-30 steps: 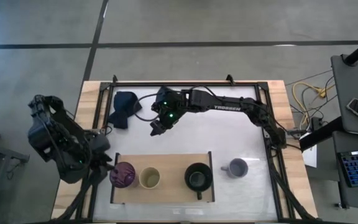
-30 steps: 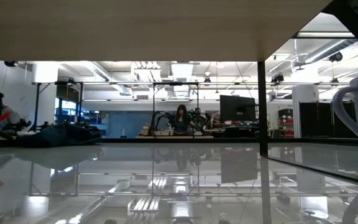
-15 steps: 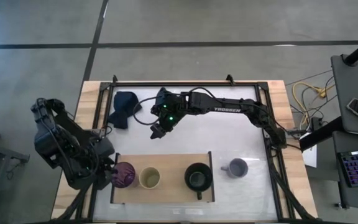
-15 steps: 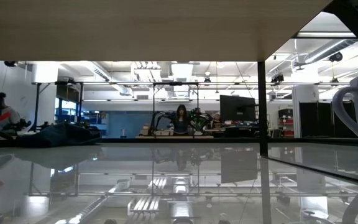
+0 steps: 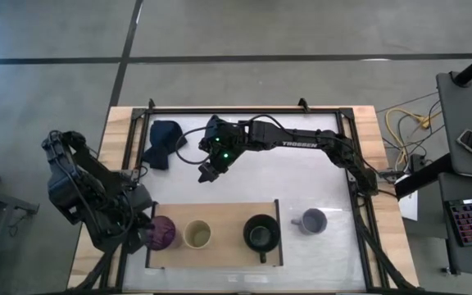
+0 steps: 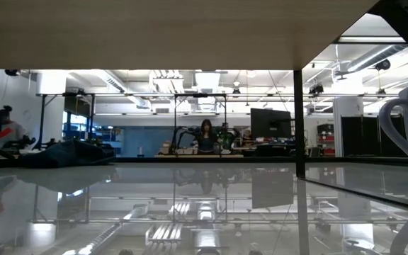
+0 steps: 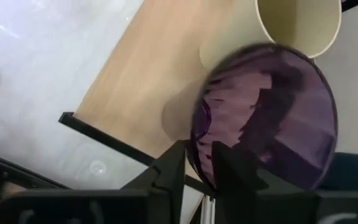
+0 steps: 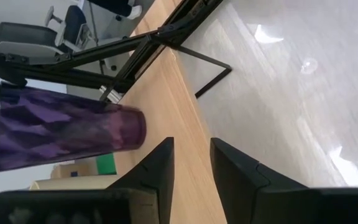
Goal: Stack small to large cups/mugs on shelf
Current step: Adjust the purple cup on the shelf
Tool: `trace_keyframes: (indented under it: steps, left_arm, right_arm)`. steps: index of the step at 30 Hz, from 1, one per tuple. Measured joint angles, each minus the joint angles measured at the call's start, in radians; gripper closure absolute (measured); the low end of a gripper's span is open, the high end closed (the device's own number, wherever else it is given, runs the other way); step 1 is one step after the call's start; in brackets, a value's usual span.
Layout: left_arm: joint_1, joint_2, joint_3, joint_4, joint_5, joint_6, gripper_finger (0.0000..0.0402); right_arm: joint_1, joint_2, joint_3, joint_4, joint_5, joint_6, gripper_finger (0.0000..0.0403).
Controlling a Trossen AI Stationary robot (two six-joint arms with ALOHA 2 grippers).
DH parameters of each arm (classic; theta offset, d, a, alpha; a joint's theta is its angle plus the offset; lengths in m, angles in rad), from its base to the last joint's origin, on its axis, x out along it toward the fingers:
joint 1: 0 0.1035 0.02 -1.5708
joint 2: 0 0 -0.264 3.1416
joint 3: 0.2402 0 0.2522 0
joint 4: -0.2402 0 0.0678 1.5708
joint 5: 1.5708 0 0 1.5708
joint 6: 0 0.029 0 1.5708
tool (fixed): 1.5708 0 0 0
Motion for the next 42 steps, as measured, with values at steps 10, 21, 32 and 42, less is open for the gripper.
trace_keyframes:
  steps: [10,21,32,42]
  left_arm:
    - [0.002,-0.002,0.0,0.0,0.018,-0.002,0.0363]
    - [0.013,0.009,0.04,-0.001,-0.003,-0.005,0.0363]
    - [0.013,0.01,0.045,0.0,-0.002,-0.029,0.0363]
    - [0.013,0.009,0.043,0.0,0.009,-0.029,0.0363]
  right_arm:
    - [0.0,0.0,0.0,-0.007,-0.001,-0.01,0.0304]
    - [0.0,0.0,0.0,-0.018,-0.001,-0.022,0.0304]
    - [0.0,0.0,0.0,-0.058,-0.001,-0.043,0.0293]
    - [0.0,0.0,0.0,-0.064,-0.001,-0.051,0.0292]
